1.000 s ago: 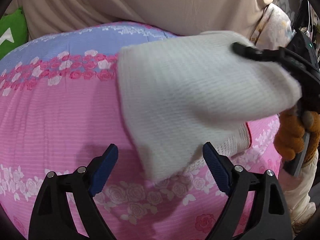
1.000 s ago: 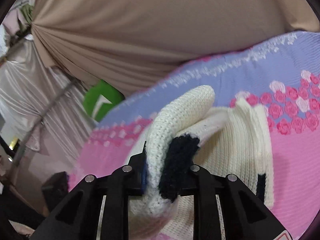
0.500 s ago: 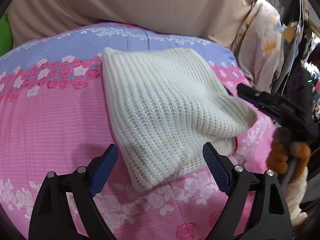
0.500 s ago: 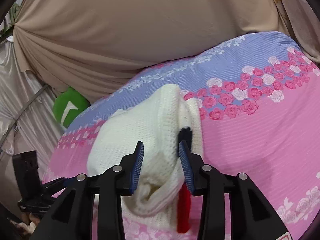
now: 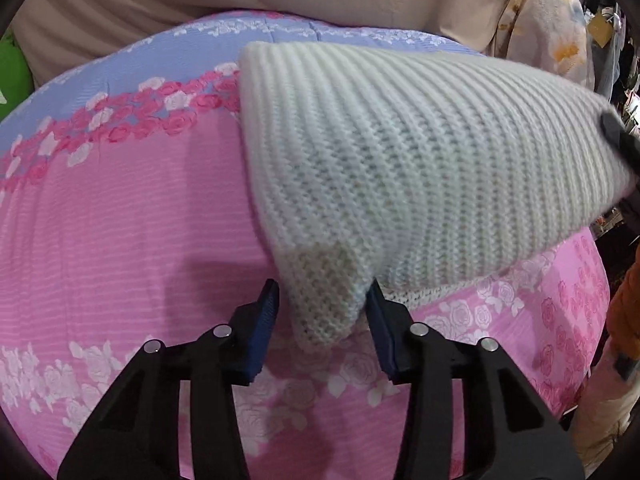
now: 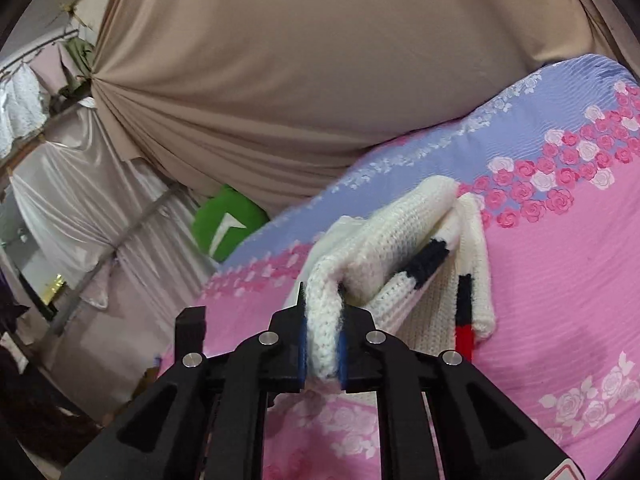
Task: Fold small clothes
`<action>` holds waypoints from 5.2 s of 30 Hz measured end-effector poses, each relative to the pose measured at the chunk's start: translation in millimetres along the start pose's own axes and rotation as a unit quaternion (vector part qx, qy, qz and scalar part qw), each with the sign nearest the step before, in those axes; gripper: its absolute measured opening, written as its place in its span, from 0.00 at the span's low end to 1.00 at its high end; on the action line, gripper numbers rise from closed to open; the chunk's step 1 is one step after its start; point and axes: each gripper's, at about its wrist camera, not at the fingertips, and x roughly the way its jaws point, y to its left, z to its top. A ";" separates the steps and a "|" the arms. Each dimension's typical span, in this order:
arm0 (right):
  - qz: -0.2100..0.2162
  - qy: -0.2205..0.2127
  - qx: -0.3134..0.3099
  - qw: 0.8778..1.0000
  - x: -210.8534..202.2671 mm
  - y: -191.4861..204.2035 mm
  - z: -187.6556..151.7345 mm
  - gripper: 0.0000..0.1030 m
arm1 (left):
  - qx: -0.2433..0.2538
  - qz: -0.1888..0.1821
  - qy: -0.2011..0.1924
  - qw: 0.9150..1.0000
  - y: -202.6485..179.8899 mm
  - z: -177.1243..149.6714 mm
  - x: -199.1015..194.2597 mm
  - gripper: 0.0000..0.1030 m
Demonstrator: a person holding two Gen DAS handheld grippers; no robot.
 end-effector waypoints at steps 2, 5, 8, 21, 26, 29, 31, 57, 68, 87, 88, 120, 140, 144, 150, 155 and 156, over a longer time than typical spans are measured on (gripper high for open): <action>-0.124 0.055 0.004 0.991 25.4 -28.6 -22.7 0.09 | 0.001 0.010 0.004 1.000 4.1 -3.4 -1.1 0.39; -0.137 0.072 0.030 0.988 37.1 -53.0 -46.3 0.10 | -0.009 -0.006 0.024 1.000 10.3 -9.4 8.9 0.40; -0.137 0.052 0.027 0.989 20.3 -40.9 -35.5 0.18 | -0.003 -0.009 0.008 1.000 5.6 -9.5 -4.5 0.39; -0.176 0.057 -0.029 0.982 94.1 -43.3 61.2 0.49 | 0.014 0.013 -0.112 0.994 -27.7 76.8 -26.6 0.70; -0.142 0.023 -0.072 0.987 94.7 -13.6 73.7 0.13 | 0.000 0.029 -0.087 0.996 -30.4 89.6 5.4 0.70; -0.120 -0.030 -0.089 0.988 72.8 0.7 79.7 0.13 | -0.001 0.045 -0.086 0.995 -33.4 90.7 12.9 0.70; -0.157 0.004 -0.069 0.985 90.7 -22.9 76.9 0.13 | 0.002 0.056 -0.082 0.995 -35.3 91.0 17.5 0.70; -0.170 0.040 0.009 0.985 77.6 -42.7 24.2 0.37 | -0.040 0.033 -0.087 0.995 -9.2 75.7 7.9 0.80; -0.202 0.046 -0.043 0.977 80.7 -31.9 39.1 0.15 | -0.039 0.058 -0.096 0.993 -7.3 73.2 5.5 0.80; -0.132 0.024 -0.027 0.991 24.5 14.3 -4.8 0.09 | -0.026 0.005 -0.060 0.998 -20.5 55.2 4.2 0.92; -0.150 0.033 -0.030 0.988 31.1 8.4 -6.9 0.08 | -0.025 0.009 -0.061 0.998 -20.5 55.3 3.7 0.92; -0.144 0.089 0.040 0.985 103.1 -56.5 3.2 0.81 | -0.079 -0.036 -0.023 0.996 -9.5 78.8 61.1 0.96; -0.122 0.065 0.022 0.990 114.9 -46.4 5.5 0.55 | -0.062 -0.051 -0.045 0.996 -13.9 80.6 59.5 0.90; -0.131 0.042 0.019 0.990 104.4 -25.8 13.5 0.43 | -0.038 -0.056 -0.063 0.996 -18.2 89.7 30.2 0.58; -0.106 -0.035 -0.075 0.991 78.3 65.0 50.9 0.41 | -0.003 -0.090 -0.122 0.988 -5.2 116.0 -40.8 0.49; -0.056 -0.118 -0.149 0.980 62.9 143.7 89.3 0.41 | 0.046 -0.067 -0.250 0.965 11.4 135.0 -139.7 0.50; -0.042 -0.131 -0.158 0.978 63.1 156.3 96.3 0.41 | 0.053 -0.060 -0.270 0.959 15.2 136.8 -155.5 0.50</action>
